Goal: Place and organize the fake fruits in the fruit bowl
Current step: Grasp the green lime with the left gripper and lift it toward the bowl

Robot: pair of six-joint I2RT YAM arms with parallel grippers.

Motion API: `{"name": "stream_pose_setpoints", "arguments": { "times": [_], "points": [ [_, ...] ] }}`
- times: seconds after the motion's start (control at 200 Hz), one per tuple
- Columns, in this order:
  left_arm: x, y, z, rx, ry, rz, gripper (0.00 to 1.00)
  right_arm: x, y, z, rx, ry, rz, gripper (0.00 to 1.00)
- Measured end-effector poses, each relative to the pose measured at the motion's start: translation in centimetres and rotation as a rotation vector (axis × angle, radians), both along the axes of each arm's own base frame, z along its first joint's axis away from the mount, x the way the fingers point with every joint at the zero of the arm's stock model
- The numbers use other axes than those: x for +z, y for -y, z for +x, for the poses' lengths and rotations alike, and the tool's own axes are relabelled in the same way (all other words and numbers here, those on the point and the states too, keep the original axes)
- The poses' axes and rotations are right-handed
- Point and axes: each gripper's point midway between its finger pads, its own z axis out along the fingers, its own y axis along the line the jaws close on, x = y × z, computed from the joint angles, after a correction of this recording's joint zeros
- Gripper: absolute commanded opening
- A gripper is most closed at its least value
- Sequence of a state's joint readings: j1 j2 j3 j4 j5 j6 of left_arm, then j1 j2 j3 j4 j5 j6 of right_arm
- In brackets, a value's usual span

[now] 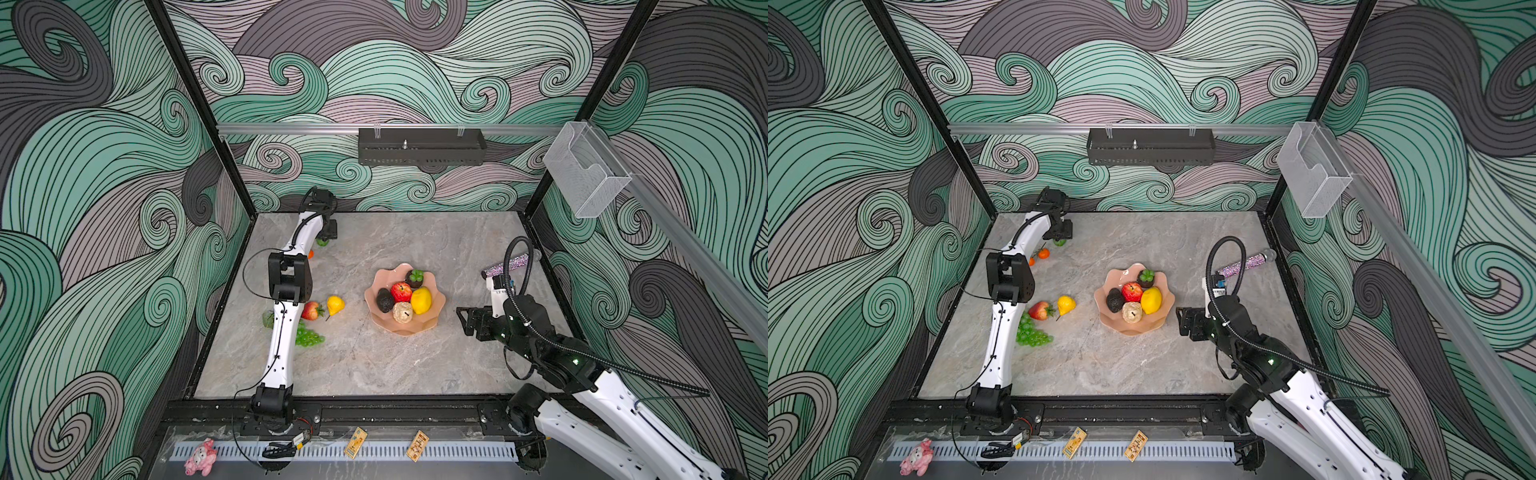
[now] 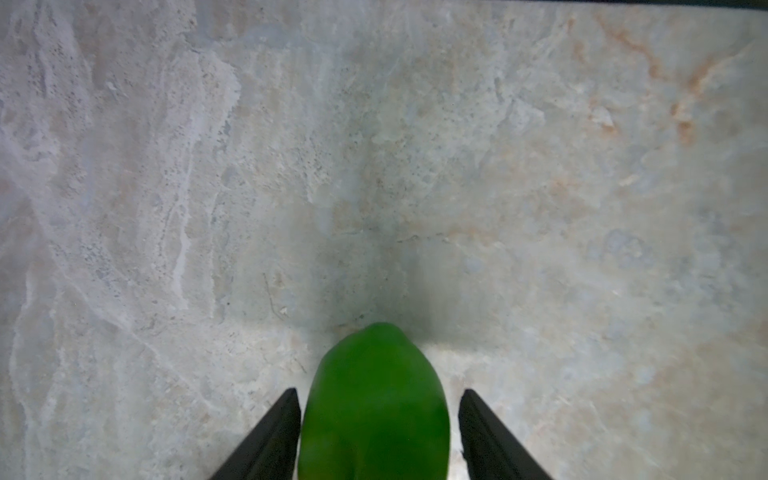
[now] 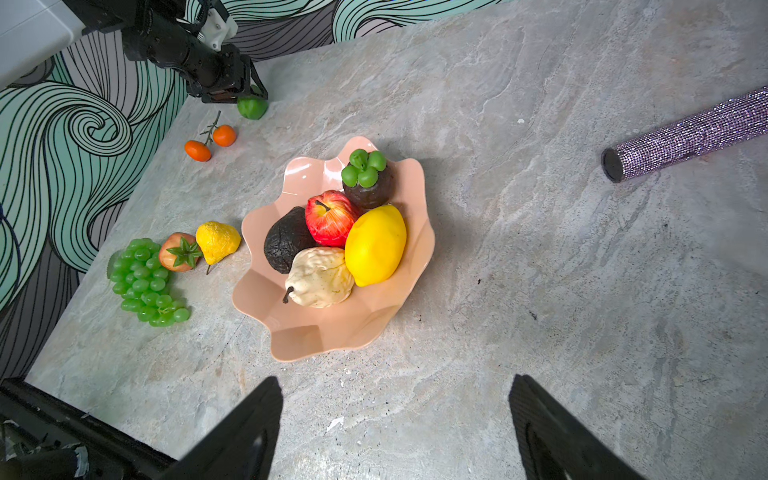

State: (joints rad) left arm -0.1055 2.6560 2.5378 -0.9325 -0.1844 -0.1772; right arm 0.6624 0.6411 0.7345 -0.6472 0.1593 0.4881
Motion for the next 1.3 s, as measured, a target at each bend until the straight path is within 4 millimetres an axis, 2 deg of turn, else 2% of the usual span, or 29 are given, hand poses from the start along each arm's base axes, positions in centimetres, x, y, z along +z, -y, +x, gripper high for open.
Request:
{"name": "stream_pose_setpoints", "arguments": {
  "times": [0.28,0.405,0.61,0.791,0.896,1.021,1.191,1.301],
  "points": [
    [-0.3,0.2,-0.5,0.032,-0.018,-0.028,0.62,0.2,0.0,-0.1,0.001,0.005,0.006,0.86],
    [-0.4,0.1,-0.7,0.047,-0.026,-0.035,0.54,0.3,0.1,-0.1,0.000,0.009,0.012,0.86],
    [-0.5,0.0,-0.9,0.069,-0.033,-0.061,0.48,0.3,0.0,-0.1,-0.004,0.006,0.018,0.86],
    [-0.5,0.3,-0.9,0.101,-0.032,-0.124,0.46,0.3,0.0,-0.1,-0.008,0.004,0.024,0.86],
    [-0.3,1.2,-1.9,0.113,-0.050,-0.207,0.46,0.3,0.0,-0.2,-0.008,0.002,0.028,0.86],
    [1.5,2.6,-3.4,0.152,-0.045,-0.336,0.44,0.3,-0.2,-0.1,-0.002,-0.004,0.035,0.86],
    [7.1,4.7,-5.1,0.198,0.035,-0.527,0.42,0.2,-1.0,0.2,0.007,-0.018,0.057,0.86],
    [10.2,5.7,-7.5,0.229,0.095,-0.650,0.42,0.1,-1.6,0.5,0.017,-0.028,0.075,0.86]
  ]
}}
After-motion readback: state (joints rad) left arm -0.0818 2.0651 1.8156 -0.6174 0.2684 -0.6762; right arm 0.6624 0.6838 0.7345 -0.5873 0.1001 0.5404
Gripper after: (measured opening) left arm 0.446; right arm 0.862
